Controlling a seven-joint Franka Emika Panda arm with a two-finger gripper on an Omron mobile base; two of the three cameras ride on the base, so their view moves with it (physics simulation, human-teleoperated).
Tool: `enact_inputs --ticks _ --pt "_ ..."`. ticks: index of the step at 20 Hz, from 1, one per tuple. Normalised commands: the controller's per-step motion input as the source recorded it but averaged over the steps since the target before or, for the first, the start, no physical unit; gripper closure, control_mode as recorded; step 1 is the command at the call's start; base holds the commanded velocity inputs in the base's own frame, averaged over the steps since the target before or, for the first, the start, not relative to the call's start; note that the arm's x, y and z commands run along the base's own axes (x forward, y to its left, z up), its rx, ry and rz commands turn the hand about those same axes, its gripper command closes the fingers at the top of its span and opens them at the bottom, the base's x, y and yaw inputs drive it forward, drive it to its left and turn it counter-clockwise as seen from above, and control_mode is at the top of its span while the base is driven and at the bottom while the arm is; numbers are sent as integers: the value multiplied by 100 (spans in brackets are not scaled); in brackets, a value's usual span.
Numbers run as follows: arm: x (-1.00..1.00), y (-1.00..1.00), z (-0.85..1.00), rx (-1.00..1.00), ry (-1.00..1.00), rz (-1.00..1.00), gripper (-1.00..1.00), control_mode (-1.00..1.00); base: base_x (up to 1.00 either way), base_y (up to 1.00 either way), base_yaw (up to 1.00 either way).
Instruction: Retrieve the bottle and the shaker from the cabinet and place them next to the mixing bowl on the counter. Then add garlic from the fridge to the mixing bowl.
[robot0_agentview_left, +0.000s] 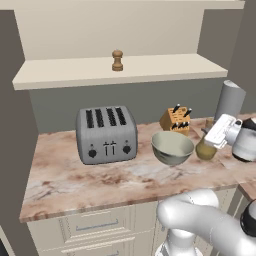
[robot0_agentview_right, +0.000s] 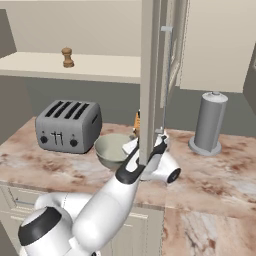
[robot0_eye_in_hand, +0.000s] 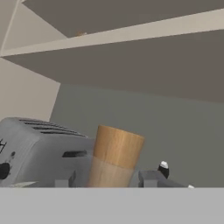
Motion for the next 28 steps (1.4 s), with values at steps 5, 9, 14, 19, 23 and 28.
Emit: enact_inputs --ticks 5,9,14,19,23,28 --pt "3 -11 -16 -4 0 0 100 -100 0 0 0" --pt "0 -9 -1 0 -2 0 100 -100 0 0 0" --pt "2 1 0 0 -3 0 100 -100 0 0 0" --pt "5 17 -4 0 0 2 100 -100 0 0 0" --pt "4 13 -15 0 2 3 100 -100 0 0 0" --pt "7 -8 -22 0 2 4 100 -100 0 0 0"
